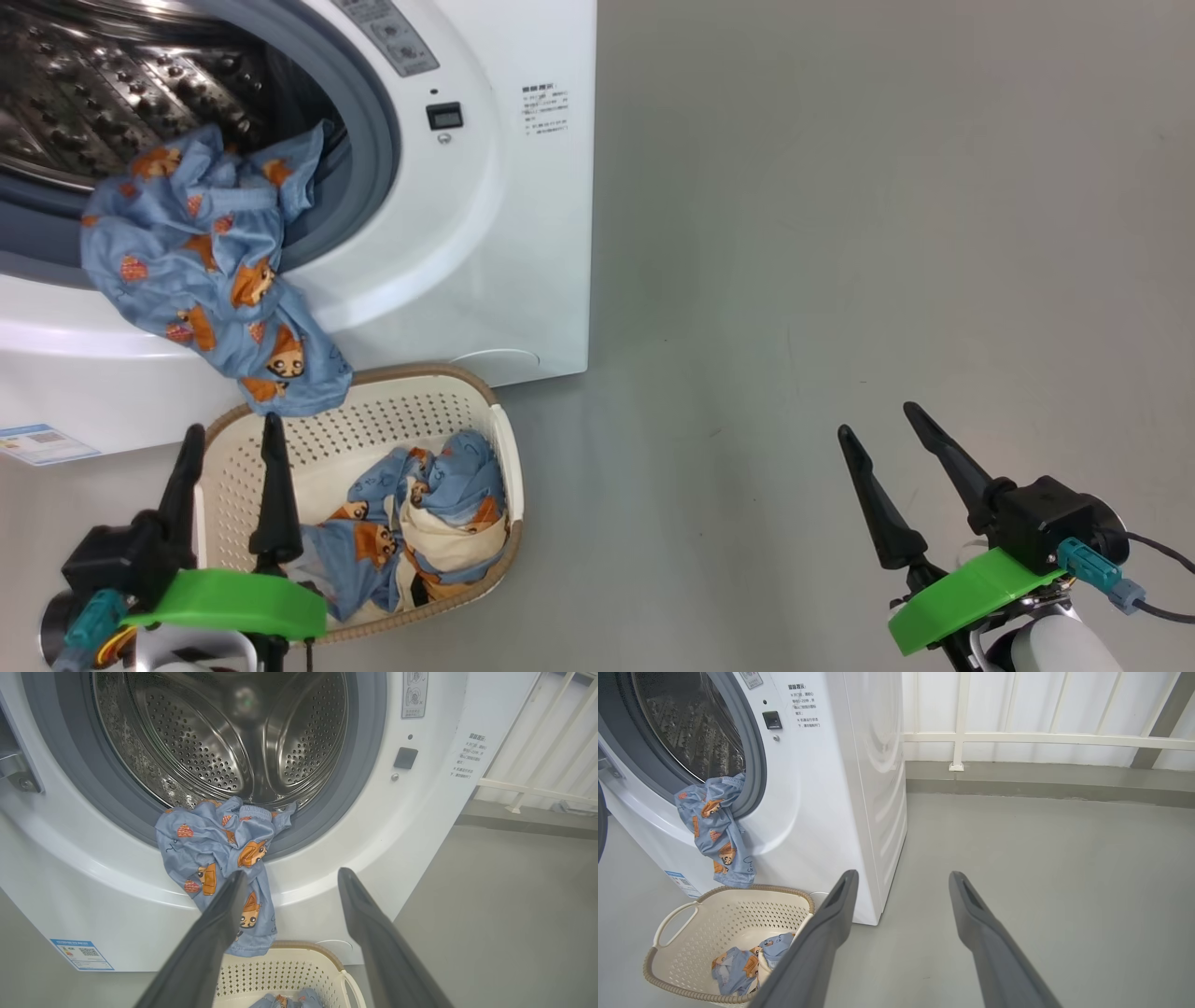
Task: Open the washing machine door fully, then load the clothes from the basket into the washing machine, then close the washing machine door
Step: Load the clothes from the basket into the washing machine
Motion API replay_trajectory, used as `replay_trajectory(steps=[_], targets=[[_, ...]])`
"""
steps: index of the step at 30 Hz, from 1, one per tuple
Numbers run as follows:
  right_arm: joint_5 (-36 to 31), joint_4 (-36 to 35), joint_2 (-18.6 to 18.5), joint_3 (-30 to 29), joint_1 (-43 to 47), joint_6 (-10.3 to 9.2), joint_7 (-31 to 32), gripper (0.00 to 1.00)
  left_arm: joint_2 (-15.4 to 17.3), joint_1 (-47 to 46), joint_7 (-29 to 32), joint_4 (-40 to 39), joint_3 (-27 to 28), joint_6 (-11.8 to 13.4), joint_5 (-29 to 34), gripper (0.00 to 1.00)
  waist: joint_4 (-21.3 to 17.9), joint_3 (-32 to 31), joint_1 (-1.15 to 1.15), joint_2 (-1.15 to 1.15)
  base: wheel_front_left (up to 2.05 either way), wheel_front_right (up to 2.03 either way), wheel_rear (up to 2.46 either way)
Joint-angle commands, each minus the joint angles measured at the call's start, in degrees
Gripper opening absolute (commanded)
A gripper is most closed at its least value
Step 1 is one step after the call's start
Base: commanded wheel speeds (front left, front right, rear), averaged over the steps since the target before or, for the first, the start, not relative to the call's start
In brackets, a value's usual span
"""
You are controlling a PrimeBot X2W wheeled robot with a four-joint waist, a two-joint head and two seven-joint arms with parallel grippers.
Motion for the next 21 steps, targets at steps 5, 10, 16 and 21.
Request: replay_trajectory(steps=[5,10,16,21], targets=[[0.3,-1.2,0.1,0.8,0.0,0.09,-0.7,1.0,-0.2,0.6,-0.4,-1.8,2.1,0.3,1.1,1.0,-0.4,0.2,0.0,0.0,0.0,0.0,0.0],[0.3,-1.2,0.1,0.3,0.0,0.09,-0.7,1.0,-0.6,1.0,-0.4,-1.8,1.9,0.3,1.6,1.0,-0.4,0.2,0.0,0.0,0.0,0.0,0.0],[0.1,-1.2,0.5,0.3,0.1,0.09,-0.7,1.0,-0.9,1.2,-0.4,-1.4,1.4,0.3,1.9,1.0,-0.3,0.1,0.0,0.0,0.0,0.0,0.0],[0.1,-1.0,0.6,0.3,0.1,0.09,-0.7,1.0,-0.9,1.5,-0.4,-1.3,1.5,0.4,1.9,1.0,-0.2,-0.2,0.0,0.0,0.0,0.0,0.0]])
